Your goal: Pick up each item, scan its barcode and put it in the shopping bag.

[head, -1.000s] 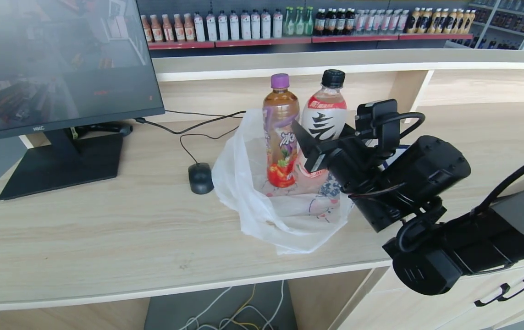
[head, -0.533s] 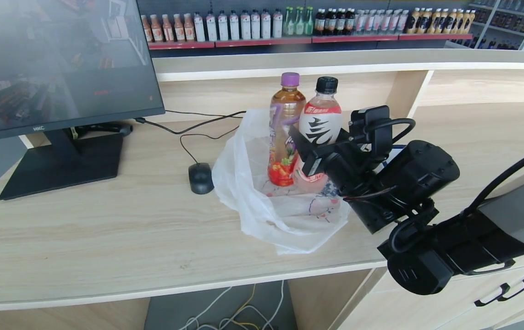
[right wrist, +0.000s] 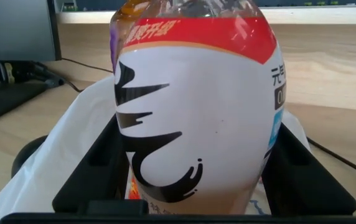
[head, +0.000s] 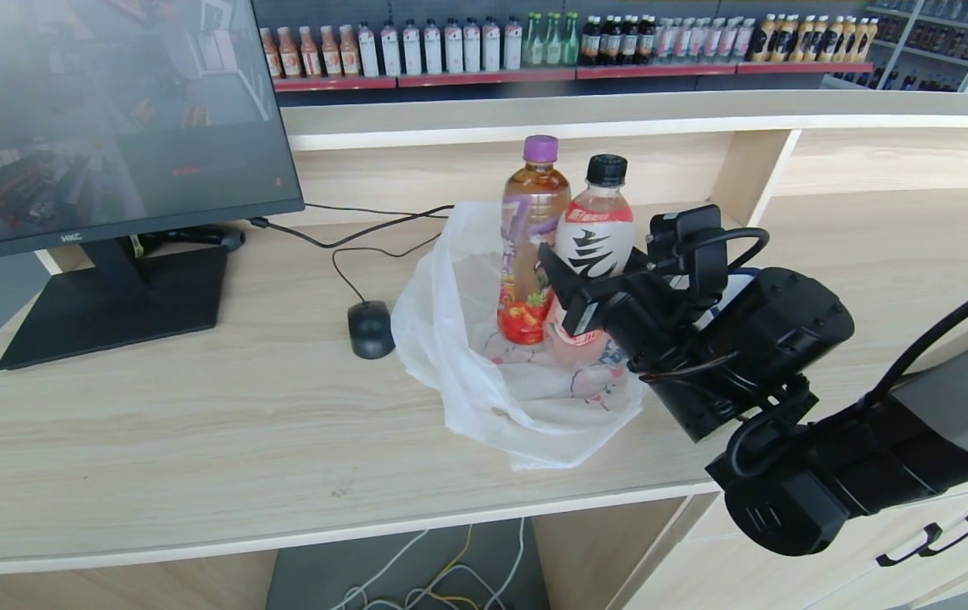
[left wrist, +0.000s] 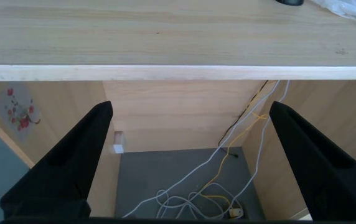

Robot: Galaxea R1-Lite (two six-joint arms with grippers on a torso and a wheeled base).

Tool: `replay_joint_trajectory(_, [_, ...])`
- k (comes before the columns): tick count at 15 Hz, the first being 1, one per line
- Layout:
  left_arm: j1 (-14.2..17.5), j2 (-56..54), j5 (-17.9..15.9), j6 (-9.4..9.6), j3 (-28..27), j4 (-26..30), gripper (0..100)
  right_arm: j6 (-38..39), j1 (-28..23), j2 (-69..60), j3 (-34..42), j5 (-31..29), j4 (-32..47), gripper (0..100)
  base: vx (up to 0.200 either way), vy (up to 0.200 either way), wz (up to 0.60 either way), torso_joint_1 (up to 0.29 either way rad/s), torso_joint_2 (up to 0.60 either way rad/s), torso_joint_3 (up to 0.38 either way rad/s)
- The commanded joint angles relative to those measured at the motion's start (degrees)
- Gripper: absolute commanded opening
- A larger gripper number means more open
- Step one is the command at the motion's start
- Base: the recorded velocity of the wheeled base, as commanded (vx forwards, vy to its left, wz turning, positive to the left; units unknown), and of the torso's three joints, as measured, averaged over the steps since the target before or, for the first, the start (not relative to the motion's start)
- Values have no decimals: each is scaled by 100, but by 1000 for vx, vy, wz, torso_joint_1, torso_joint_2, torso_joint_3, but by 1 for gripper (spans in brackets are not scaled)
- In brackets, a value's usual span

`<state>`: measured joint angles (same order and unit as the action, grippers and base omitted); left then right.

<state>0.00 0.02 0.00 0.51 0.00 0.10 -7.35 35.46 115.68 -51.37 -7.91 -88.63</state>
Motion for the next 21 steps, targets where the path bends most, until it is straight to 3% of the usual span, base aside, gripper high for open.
replay_joint_trajectory(1, [0,-2,0,2,0,-1,100,-3,5,-45,22,0,-6,0,0,0,0,0,0,0])
replay_joint_trajectory(14, [0,-2,0,2,0,-1,100,6,66,-449,778,9,-41,0,0,0,0,0,0,0])
replay_joint_trajectory(21, [0,6,0,2,0,-1,100,120,198,-318,804,-9,-50,0,0,0,0,0,0,0])
